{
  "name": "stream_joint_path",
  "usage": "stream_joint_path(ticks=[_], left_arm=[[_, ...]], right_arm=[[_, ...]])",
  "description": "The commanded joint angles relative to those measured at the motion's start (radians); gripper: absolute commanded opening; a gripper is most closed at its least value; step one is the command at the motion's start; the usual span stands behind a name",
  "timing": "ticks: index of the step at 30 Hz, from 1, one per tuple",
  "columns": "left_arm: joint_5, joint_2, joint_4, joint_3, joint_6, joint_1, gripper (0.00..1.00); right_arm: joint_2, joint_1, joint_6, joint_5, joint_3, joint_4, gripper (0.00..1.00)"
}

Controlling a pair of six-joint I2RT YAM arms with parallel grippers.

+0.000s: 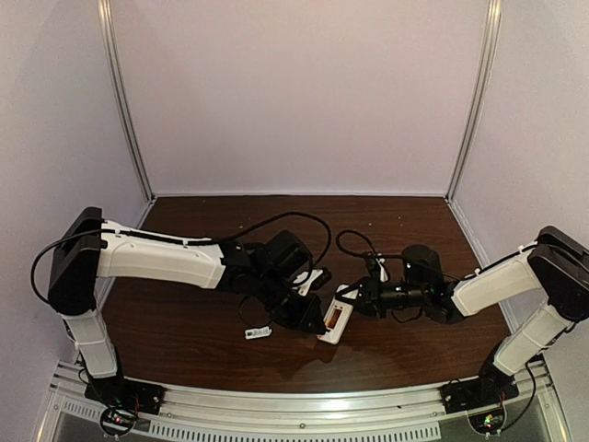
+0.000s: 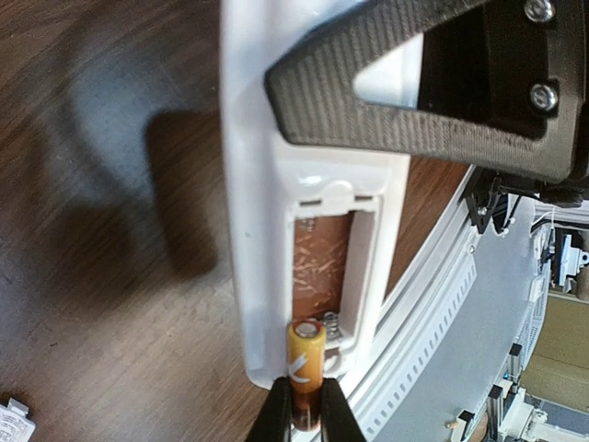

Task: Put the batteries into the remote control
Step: Place the battery in the battery compartment.

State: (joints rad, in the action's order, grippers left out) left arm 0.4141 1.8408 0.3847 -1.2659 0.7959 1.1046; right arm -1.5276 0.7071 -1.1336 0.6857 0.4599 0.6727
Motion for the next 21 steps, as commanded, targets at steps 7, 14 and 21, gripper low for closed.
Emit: stream_joint_path(ticks=[7, 14, 21], left_arm=[[0.027, 0.045, 0.037, -0.047, 0.003, -0.020, 0.00], [0.028, 0.084, 0.074, -0.077, 0.006, -0.019, 0.04], [0.013, 0.092, 0.085, -0.068, 0.045, -0.035, 0.12]], right_arm=[[-0.034, 0.027, -0.006, -0.007, 0.024, 0.061, 0.00], [-0.066, 0.040, -0.015, -0.007, 0.039, 0.090, 0.00], [-0.081, 0.040, -0.022, -0.003, 0.052, 0.098, 0.00]])
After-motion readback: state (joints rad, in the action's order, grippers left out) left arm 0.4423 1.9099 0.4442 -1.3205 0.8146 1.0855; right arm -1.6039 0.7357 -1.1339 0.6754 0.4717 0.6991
